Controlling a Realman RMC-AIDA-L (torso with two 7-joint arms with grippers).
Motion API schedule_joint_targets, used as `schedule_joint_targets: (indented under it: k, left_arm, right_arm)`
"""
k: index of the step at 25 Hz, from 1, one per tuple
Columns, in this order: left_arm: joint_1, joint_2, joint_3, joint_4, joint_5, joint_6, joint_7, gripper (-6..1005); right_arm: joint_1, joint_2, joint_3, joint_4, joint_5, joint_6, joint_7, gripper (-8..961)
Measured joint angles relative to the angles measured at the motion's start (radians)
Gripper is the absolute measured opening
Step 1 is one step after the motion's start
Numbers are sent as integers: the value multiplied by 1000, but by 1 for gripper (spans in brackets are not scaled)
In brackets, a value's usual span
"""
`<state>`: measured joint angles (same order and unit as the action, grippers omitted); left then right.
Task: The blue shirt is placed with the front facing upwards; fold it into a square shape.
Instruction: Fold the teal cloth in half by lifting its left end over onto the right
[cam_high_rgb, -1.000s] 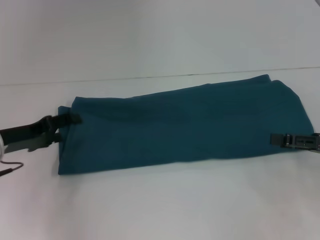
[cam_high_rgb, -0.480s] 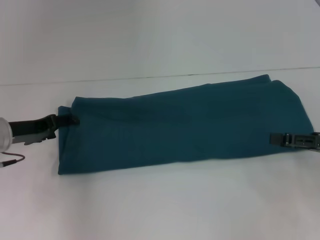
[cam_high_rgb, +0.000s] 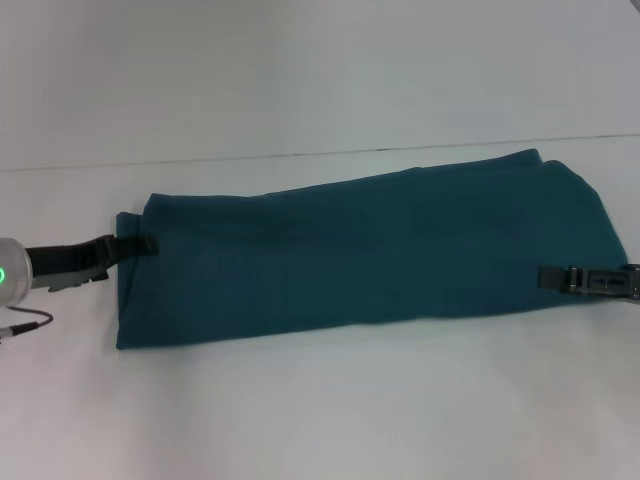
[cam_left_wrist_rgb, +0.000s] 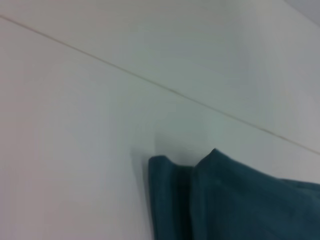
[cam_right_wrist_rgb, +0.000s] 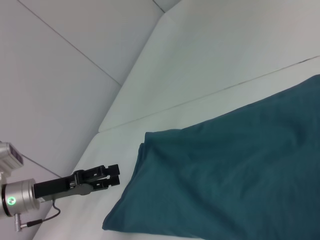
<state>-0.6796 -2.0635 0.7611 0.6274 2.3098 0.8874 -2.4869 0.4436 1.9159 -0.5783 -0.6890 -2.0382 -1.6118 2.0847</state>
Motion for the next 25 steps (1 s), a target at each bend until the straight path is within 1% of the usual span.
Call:
schedule_joint_targets:
  k: [5, 13, 25]
  left_arm:
    - [-16, 0, 16, -18, 37, -11, 6, 945]
    - [-18, -4, 25, -23, 48, -37, 12, 945]
    - [-25, -6, 30, -48, 48, -37, 13, 945]
  right_arm:
    - [0, 0, 0, 0, -1, 0, 0, 884]
    - [-1, -1, 0, 0, -2, -2, 0, 884]
    - [-1, -2, 1, -1, -2, -4, 0, 885]
